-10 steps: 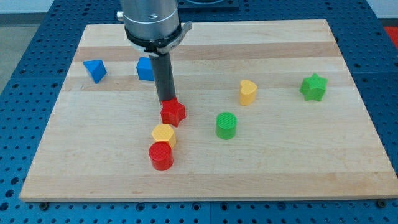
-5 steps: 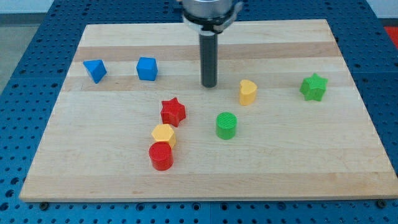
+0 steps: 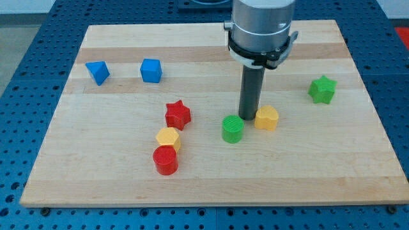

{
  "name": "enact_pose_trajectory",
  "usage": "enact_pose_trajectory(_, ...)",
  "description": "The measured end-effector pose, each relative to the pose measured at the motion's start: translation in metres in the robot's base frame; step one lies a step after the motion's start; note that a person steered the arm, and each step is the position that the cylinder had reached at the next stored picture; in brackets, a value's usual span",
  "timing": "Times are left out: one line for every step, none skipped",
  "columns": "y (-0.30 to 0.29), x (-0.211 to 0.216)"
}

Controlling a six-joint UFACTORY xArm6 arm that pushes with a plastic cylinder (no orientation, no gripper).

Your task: Push the green circle towards the top center of the board

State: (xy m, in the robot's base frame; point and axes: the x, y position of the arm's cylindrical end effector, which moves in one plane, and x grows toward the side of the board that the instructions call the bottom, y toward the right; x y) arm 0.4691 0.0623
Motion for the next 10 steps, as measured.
enact_pose_trajectory(0.0,0.005)
enact_pose_trajectory(0.003,0.02)
enact_pose_trajectory(0.01,0.049)
enact_pose_trajectory(0.013,0.071)
enact_pose_trajectory(-0.008,0.077)
enact_pose_trajectory(-0.027,0.075)
enact_pose_trajectory(-0.027,0.064)
enact_pose_trajectory(-0.027,0.051)
enact_pose_trajectory(-0.027,0.04)
enact_pose_trajectory(-0.027,0.028)
